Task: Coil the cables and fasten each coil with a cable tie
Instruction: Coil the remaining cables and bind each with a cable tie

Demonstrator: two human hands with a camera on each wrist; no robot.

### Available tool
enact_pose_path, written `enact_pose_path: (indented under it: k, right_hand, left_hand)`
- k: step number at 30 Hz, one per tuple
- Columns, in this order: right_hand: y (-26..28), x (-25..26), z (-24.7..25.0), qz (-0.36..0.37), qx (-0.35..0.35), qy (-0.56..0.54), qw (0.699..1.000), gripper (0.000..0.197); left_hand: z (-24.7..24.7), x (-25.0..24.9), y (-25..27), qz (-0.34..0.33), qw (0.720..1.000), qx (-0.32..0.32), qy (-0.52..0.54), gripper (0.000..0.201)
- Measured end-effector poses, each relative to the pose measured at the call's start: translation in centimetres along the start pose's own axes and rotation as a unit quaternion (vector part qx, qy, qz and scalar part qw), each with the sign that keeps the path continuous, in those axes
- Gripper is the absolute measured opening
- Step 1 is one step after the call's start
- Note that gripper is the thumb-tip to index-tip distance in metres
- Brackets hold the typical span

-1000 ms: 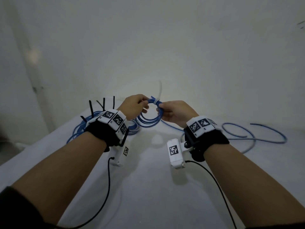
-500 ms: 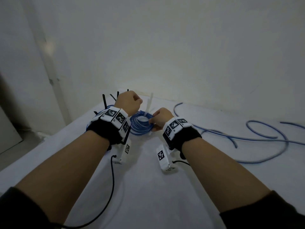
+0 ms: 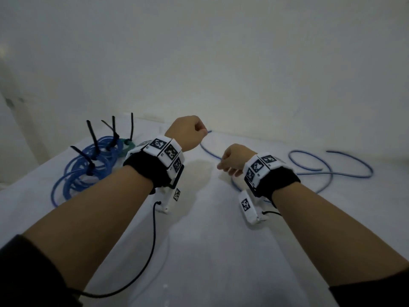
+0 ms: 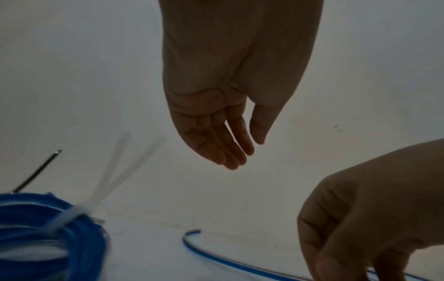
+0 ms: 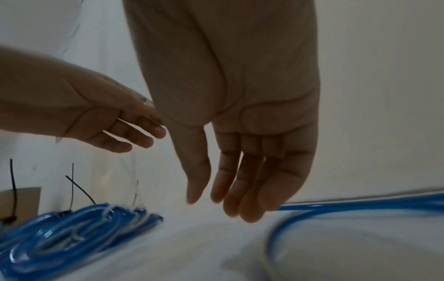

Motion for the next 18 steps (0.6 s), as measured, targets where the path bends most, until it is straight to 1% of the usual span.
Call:
enact_pose_path:
  k: [2,4,5,7,9,11,13,14,16,18]
  right_hand:
    - [1.3,-2.2,0.8,-0.01,0.04,0.091,0.995,0.033]
    - [2.6,-4.1,1.1,-0.013,0.078,0.17,0.982,0.037]
    - [3.0,-4.9,1.1,-0.006,0.092,0.193,0.977,0.035]
    - [3.6,-6.1,1.3,0.013,0.105,0.202,0.974,0.02]
    - [3.8,-7.0,1.7,0.036,0.095,0.198,0.975,0.012]
    - [3.9,-7.8,2.3,0.06,0.061,0.165,0.983,0.013]
    - [4.2,-8.2,3.4,0.086,0.05,0.047,0.994,0.016]
    - [4.5,-8.5,4.1,0.103,0.039,-0.011,0.994,0.016]
    - [5.1,-8.8,5.8,0.144,-0.012,-0.084,0.986,0.015]
    - [5.5,-9.4,7.2,0.182,-0.067,-0.126,0.973,0.013]
  left_hand:
    - [-1.5,-1.5,0.1,-0.012,0.998,0.053,-0.018,0.02]
    - [-2.9,-2.7,0.2,-0.021,0.995,0.093,-0.036,0.021]
    - [-3.5,-3.2,0.3,-0.026,0.993,0.11,-0.044,0.021]
    - [-4.7,-4.2,0.5,-0.038,0.988,0.138,-0.051,0.022]
    - [-5.7,-5.1,0.8,-0.052,0.983,0.165,-0.056,0.024]
    - [-6.6,-5.8,0.9,-0.069,0.975,0.203,-0.062,0.027]
    - [-7.3,-6.1,0.9,-0.077,0.967,0.233,-0.069,0.031]
    - [-7.6,-6.2,0.8,-0.077,0.965,0.241,-0.066,0.031]
    - [-8.0,-6.3,0.8,-0.078,0.966,0.245,-0.039,0.031]
    - [-8.3,-6.2,0.8,-0.077,0.968,0.237,0.017,0.031]
Point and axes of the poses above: each hand's wrist, its own y-axis away from the middle knuckle, its own z-axis out of the back of the hand, x = y × z, the point moved 1 cm from there along -y, towards the middle knuckle, and after that the axes turned 1 degree about z, right-handed, at the moved point
